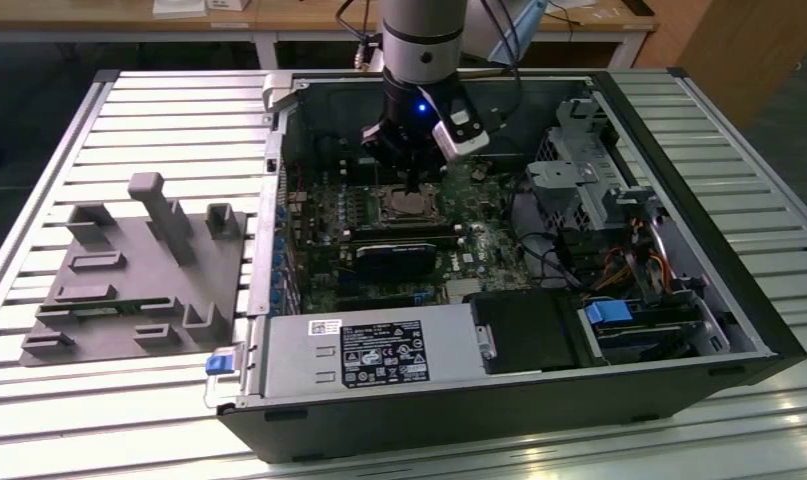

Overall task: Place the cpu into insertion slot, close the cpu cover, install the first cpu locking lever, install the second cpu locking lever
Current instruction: 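Install the first cpu locking lever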

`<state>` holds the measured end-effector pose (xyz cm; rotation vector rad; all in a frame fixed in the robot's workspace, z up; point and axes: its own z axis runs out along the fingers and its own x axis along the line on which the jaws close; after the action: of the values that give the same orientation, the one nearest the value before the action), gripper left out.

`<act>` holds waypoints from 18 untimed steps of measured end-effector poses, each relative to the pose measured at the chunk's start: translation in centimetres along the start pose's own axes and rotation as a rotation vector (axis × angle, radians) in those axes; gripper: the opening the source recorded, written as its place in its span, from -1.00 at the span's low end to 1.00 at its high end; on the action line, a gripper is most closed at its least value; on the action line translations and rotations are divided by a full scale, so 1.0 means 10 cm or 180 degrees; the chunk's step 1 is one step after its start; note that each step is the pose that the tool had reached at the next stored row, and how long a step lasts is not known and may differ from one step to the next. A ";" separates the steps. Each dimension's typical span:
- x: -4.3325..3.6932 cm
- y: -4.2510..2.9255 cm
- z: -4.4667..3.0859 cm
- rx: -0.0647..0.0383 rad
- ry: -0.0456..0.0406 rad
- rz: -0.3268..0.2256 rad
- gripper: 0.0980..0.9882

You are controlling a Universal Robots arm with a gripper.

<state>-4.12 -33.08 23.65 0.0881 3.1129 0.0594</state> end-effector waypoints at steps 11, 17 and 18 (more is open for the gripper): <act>0.120 -0.007 -0.004 -0.0001 -0.0009 0.0000 -0.98; 0.237 -0.013 -0.007 -0.0001 -0.0021 -0.0001 -0.98; 0.255 -0.014 -0.008 -0.0002 -0.0022 -0.0001 -0.98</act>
<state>-6.67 -33.08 23.65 0.0876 3.1059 0.0599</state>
